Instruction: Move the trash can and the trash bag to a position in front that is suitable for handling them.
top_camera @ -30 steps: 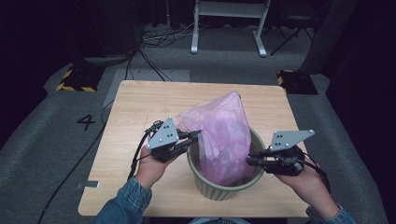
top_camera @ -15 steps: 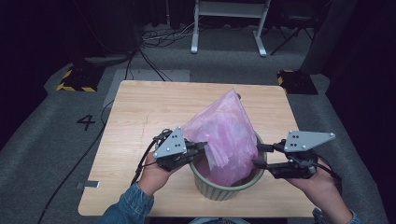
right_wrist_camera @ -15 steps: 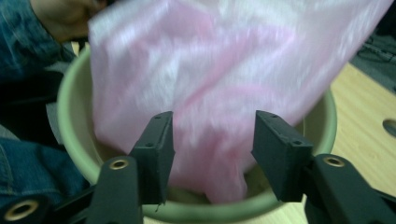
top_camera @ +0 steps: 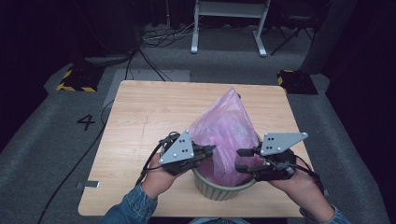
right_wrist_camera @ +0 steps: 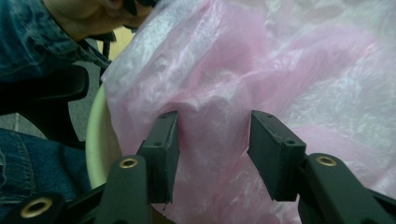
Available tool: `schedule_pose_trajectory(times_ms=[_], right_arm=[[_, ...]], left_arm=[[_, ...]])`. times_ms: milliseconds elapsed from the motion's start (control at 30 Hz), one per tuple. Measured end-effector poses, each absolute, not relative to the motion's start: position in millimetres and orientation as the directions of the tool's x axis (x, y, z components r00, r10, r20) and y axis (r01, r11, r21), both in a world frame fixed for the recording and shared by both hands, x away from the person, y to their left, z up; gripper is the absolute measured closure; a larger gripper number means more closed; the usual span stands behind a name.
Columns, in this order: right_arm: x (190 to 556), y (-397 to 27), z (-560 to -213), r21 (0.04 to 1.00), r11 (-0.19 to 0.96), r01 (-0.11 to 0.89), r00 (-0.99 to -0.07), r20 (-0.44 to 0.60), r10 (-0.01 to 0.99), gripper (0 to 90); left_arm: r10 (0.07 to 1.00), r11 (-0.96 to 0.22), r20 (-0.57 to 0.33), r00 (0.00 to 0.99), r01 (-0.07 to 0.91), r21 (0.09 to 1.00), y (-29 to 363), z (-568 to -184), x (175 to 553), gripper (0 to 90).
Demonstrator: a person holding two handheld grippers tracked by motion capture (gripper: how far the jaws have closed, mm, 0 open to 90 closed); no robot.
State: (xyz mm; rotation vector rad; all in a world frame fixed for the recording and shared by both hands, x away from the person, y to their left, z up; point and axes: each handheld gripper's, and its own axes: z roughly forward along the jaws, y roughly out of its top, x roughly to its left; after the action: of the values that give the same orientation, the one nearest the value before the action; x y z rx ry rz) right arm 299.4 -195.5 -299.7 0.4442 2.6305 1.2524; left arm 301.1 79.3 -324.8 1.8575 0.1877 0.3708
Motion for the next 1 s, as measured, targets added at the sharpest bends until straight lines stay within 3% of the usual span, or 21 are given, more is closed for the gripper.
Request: schedule_pose_trajectory(times_ms=[367, 733, 1000], right_arm=[[299.5, -178.1, -306.7, 0.720, 0.663, 0.204, -0.933, -0.061, 0.353, 53.4], [303.1, -210.8, -287.6, 0.802, 0.560, 0.210, -0.900, -0.065, 0.430, 47.4], [330.1, -218.8, -280.3, 0.832, 0.500, 0.241, -0.841, -0.078, 0.535, 45.6]], left_arm=[[0.263, -0.360, 0.192, 0.945, -0.088, 0.929, 63.3, -324.9, 293.9, 87.1], [0.236, -0.392, 0.171, 0.957, -0.067, 0.918, 66.9, -334.4, 288.7, 87.1], [0.231, -0.388, 0.153, 0.961, -0.054, 0.920, 67.9, -337.5, 290.3, 87.0]])
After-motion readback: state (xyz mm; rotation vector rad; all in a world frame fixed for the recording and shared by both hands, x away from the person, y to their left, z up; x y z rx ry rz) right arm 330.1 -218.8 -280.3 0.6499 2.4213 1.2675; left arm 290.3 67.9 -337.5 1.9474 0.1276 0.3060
